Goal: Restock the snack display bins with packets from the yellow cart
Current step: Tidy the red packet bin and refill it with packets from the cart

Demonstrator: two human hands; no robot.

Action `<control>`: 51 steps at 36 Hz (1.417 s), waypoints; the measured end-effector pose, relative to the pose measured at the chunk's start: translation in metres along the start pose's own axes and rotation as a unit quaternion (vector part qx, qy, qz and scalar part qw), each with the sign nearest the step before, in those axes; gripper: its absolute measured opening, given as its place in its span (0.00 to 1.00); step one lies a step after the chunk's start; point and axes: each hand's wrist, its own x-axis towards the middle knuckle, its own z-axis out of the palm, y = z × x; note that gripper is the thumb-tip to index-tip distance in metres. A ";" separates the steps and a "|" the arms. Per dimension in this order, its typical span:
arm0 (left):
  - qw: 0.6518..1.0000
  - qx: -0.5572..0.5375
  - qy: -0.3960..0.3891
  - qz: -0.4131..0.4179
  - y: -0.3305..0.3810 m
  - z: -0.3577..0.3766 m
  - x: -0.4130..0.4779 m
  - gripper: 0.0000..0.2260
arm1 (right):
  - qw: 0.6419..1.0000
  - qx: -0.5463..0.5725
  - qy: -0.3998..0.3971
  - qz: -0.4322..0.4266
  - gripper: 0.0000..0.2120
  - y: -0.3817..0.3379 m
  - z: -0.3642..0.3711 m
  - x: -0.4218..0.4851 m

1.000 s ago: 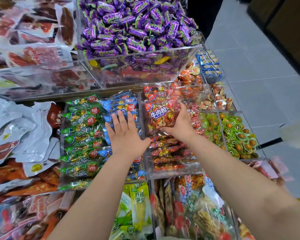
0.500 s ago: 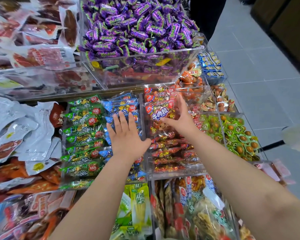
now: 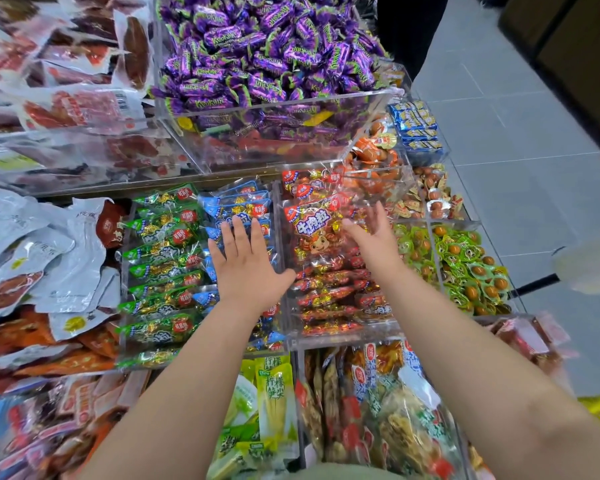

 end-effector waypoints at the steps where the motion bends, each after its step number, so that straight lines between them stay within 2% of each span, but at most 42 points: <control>1: 1.000 0.001 0.000 -0.001 0.000 0.000 0.000 0.48 | 1.000 -0.014 0.024 0.005 0.39 0.001 -0.004 -0.006; 4: 1.000 -0.008 0.000 0.003 -0.001 -0.005 -0.002 0.46 | 0.997 -0.016 0.080 0.015 0.25 0.009 -0.021 -0.027; 7: 0.999 -0.047 0.017 0.009 -0.003 -0.012 -0.008 0.41 | 0.996 0.011 0.087 0.024 0.10 0.017 -0.041 -0.057; 11: 0.984 -0.157 0.077 0.036 -0.002 -0.023 -0.033 0.26 | 0.994 0.022 0.093 0.053 0.08 0.025 -0.066 -0.100; 13: 0.966 -0.211 0.132 0.073 0.003 -0.025 -0.053 0.16 | 0.994 0.016 0.100 0.042 0.08 0.023 -0.076 -0.118; 15: 0.945 -0.271 0.156 0.099 0.013 -0.024 -0.076 0.12 | 0.994 0.015 0.105 0.027 0.06 0.020 -0.085 -0.135; 18: 0.913 -0.372 0.088 0.142 0.031 -0.010 -0.106 0.09 | 0.994 0.003 0.103 0.030 0.06 0.024 -0.095 -0.163; 20: 0.898 -0.402 0.027 0.175 0.043 0.004 -0.124 0.08 | 0.993 0.009 0.103 0.051 0.08 0.038 -0.101 -0.185; 25: 0.872 -0.426 -0.160 0.182 0.075 0.038 -0.164 0.06 | 0.961 0.079 0.235 0.120 0.08 0.096 -0.121 -0.253; 31: 0.859 -0.323 -0.354 0.180 0.107 0.087 -0.209 0.04 | 0.910 0.098 0.319 0.248 0.06 0.182 -0.150 -0.357; 35: 0.842 -0.266 -0.443 0.152 0.130 0.127 -0.242 0.09 | 0.850 0.181 0.379 0.320 0.07 0.233 -0.160 -0.430; 37: 0.840 -0.251 -0.466 0.117 0.143 0.141 -0.258 0.12 | 0.821 0.213 0.399 0.348 0.06 0.254 -0.166 -0.463; 40: 0.831 -0.229 -0.501 0.077 0.166 0.151 -0.282 0.08 | 0.775 0.268 0.417 0.392 0.08 0.283 -0.177 -0.508; 44: 0.822 -0.186 -0.534 0.060 0.195 0.164 -0.308 0.06 | 0.729 0.319 0.400 0.455 0.07 0.312 -0.191 -0.552; 47: 0.839 -0.149 -0.517 0.078 0.218 0.175 -0.324 0.05 | 0.713 0.335 0.393 0.473 0.08 0.326 -0.211 -0.572; 51: 0.837 -0.143 -0.517 0.103 0.250 0.189 -0.349 0.05 | 0.720 0.338 0.388 0.466 0.08 0.336 -0.254 -0.580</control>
